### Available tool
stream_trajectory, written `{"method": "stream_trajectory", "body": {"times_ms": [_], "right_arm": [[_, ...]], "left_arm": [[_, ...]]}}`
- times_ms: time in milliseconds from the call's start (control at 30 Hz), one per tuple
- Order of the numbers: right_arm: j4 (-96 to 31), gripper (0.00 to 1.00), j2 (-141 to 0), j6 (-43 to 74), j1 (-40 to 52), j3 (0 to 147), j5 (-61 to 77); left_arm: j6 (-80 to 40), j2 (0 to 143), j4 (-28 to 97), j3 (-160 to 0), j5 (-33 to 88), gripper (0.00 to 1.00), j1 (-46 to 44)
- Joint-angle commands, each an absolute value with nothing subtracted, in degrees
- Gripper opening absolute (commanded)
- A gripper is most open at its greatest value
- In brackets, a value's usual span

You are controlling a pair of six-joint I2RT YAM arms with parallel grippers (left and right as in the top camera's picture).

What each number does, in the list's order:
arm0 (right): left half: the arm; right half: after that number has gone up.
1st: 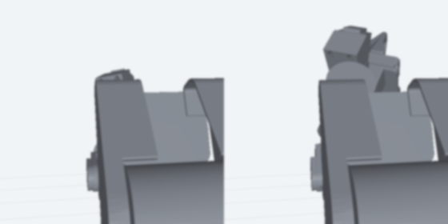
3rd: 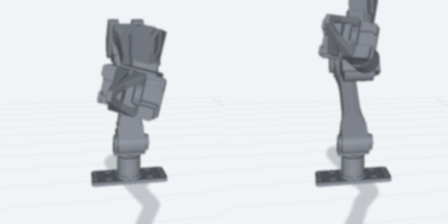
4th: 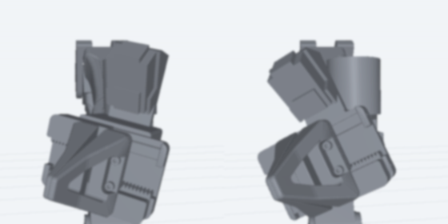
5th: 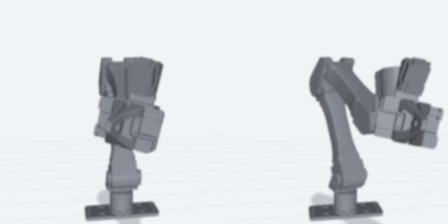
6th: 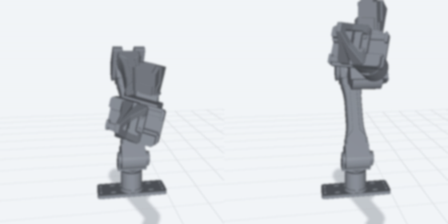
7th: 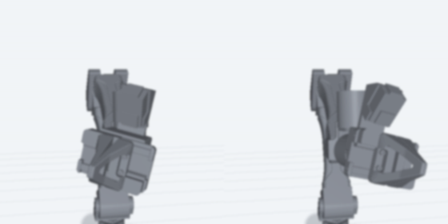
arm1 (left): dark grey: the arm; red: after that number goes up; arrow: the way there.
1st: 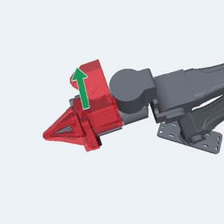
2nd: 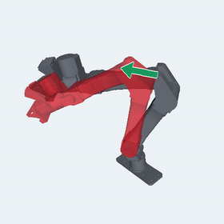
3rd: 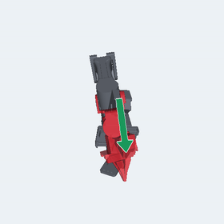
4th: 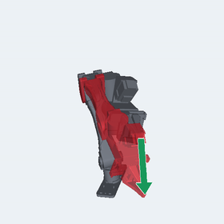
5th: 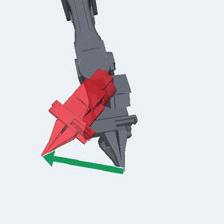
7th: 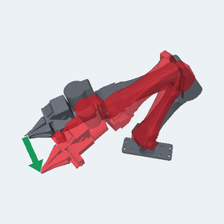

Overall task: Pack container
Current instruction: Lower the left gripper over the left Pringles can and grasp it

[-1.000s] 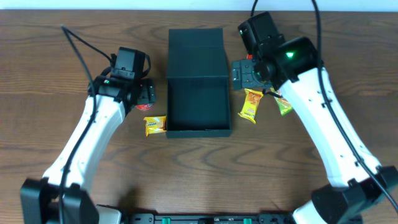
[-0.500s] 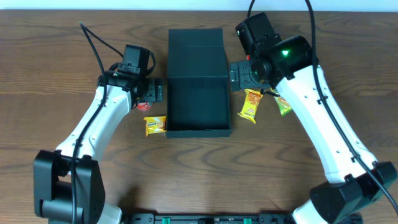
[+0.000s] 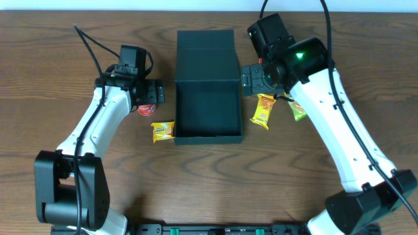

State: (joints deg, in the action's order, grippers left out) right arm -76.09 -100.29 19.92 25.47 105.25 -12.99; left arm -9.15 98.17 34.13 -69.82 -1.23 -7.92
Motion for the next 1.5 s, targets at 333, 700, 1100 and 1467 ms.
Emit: {"method": "stream_trajectory", "body": {"times_ms": [333, 700, 1100, 1467], "right_arm": [[-76.07, 0.99, -100.12, 19.22, 26.02, 105.08, -13.04], [-76.07, 0.99, -100.12, 19.2, 26.02, 105.08, -13.06], [-76.05, 0.99, -100.12, 19.2, 26.02, 105.08, -13.08], [-75.2, 0.99, -100.12, 18.92, 25.91, 105.08, -13.1]], "left_arm": [[-9.04, 99.0, 34.24, -70.11, -0.36, 0.85, -7.79], [-10.98, 99.0, 35.18, -70.11, -0.38, 0.63, -7.79], [-10.96, 96.68, 37.41, -72.55, 1.56, 0.61, -7.81], [-10.87, 88.36, 44.45, -76.31, 9.1, 0.62, -8.38]]}}
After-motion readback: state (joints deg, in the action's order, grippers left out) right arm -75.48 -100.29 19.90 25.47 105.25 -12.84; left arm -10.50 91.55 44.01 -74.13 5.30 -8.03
